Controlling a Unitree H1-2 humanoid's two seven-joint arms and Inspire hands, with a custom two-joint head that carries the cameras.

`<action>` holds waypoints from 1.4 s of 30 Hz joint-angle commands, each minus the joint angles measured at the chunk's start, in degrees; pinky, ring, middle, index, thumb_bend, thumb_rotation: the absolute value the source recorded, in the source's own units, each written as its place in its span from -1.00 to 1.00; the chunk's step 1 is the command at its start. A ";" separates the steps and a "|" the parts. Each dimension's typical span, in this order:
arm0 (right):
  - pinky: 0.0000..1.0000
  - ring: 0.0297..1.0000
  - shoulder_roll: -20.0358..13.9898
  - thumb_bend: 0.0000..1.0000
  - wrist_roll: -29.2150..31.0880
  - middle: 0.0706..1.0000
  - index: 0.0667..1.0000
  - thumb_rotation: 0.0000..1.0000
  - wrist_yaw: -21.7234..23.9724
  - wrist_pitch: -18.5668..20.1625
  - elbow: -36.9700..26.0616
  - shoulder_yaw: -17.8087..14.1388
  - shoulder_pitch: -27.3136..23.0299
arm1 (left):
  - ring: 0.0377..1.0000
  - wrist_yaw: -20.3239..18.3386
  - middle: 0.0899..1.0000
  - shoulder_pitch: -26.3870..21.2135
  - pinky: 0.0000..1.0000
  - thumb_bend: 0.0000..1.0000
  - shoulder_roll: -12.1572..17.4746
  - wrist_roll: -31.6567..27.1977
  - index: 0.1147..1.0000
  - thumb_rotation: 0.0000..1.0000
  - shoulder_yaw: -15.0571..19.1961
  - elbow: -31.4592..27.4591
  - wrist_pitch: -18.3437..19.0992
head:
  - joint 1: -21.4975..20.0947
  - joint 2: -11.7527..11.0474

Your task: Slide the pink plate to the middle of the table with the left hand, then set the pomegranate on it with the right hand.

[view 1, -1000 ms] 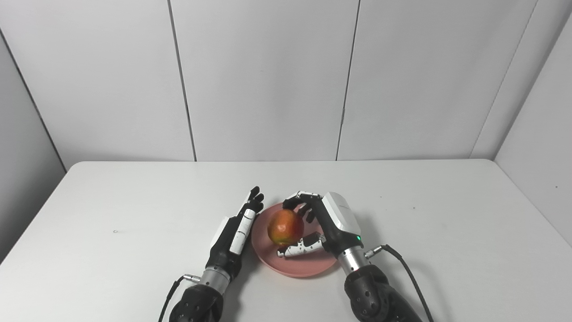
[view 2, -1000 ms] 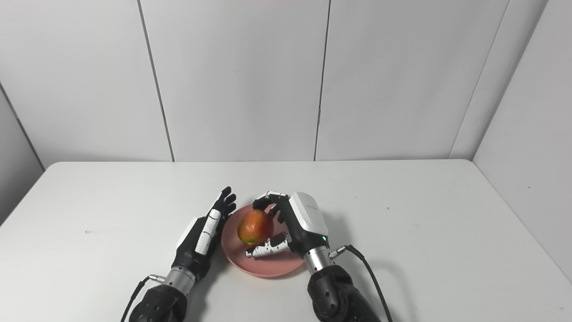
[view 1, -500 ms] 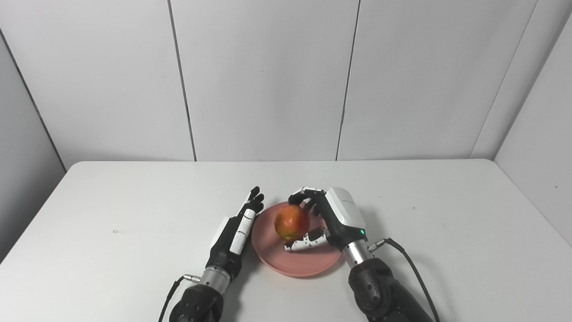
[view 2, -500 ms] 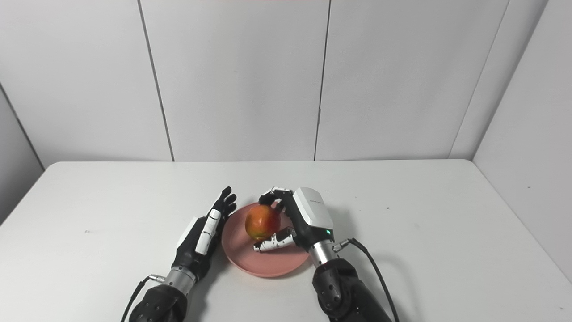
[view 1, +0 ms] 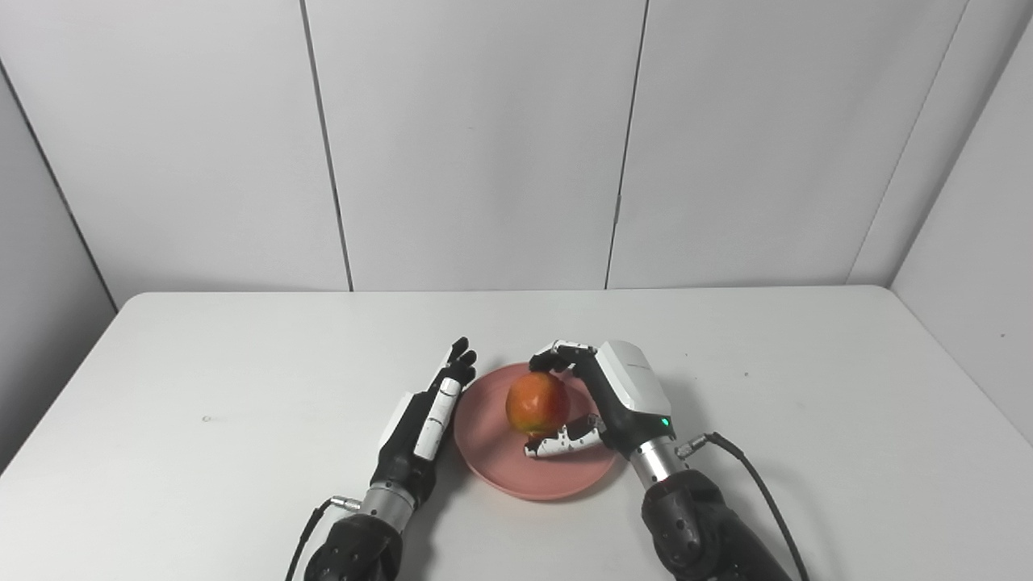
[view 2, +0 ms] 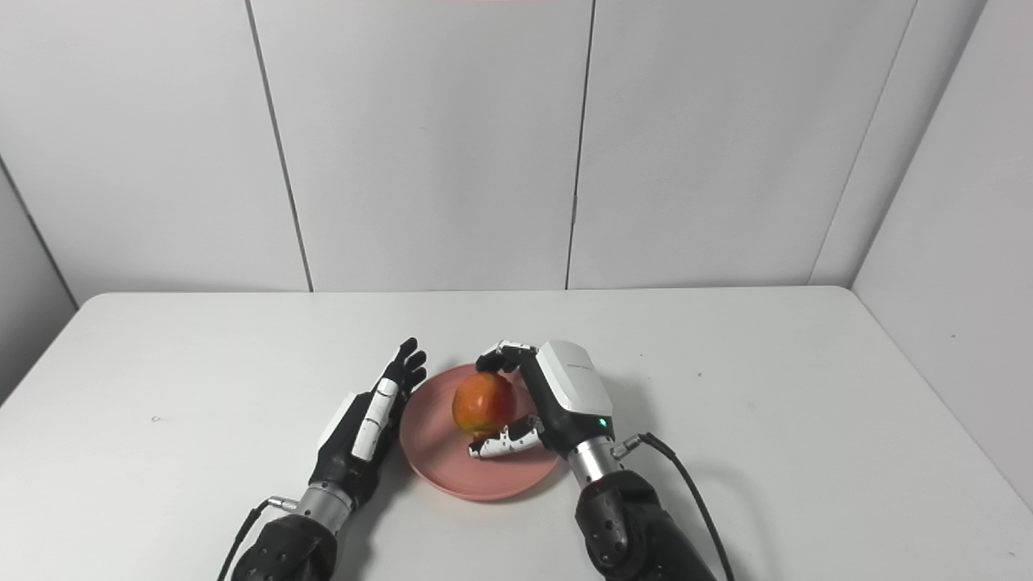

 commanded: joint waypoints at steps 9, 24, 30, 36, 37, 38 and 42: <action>0.58 0.74 -1.23 0.29 6.39 0.75 0.70 0.19 3.45 -3.13 -6.98 -1.76 2.71 | 1.00 -0.11 1.00 -0.15 0.95 0.30 0.33 0.19 1.00 1.00 -0.09 -0.07 -1.03 | -0.30 0.00; 0.69 0.92 -1.94 0.30 11.64 0.99 0.98 0.40 4.72 -4.13 -11.30 -4.63 6.37 | 1.00 -0.13 1.00 0.07 0.98 0.29 0.53 -1.98 1.00 1.00 1.91 -0.52 -0.76 | -1.16 0.51; 0.69 0.90 -1.91 0.29 12.28 0.98 0.96 0.39 4.60 -3.90 -11.34 -6.05 6.22 | 1.00 0.13 1.00 0.32 0.96 0.26 0.58 -2.16 1.00 1.00 2.64 -0.67 -1.37 | -1.61 0.84; 0.79 0.93 -1.58 0.30 14.81 1.00 1.00 0.53 4.20 -3.77 -10.26 -8.45 5.62 | 0.95 1.79 0.98 0.31 0.88 0.26 0.94 -0.52 0.97 1.00 3.34 -0.47 -2.43 | -1.74 1.10; 0.79 0.94 -1.51 0.30 15.82 1.00 1.00 0.54 4.15 -3.68 -10.04 -9.23 5.49 | 0.94 1.86 0.97 0.24 0.87 0.26 1.18 -0.53 0.97 1.00 3.46 -0.53 -2.37 | -1.78 1.23; 0.78 0.92 -1.45 0.29 16.50 1.00 1.00 0.59 4.15 -3.66 -9.90 -9.77 5.42 | 0.95 1.90 0.98 0.19 0.87 0.28 1.34 -0.56 0.97 1.00 3.53 -0.59 -2.31 | -1.78 1.23; 0.82 0.93 -1.08 0.22 20.75 1.00 1.00 0.66 4.83 -4.86 -8.04 -11.80 4.95 | 0.99 0.07 1.00 -0.08 0.95 0.31 2.13 -2.82 1.00 1.00 3.94 -1.40 -0.97 | -2.10 1.43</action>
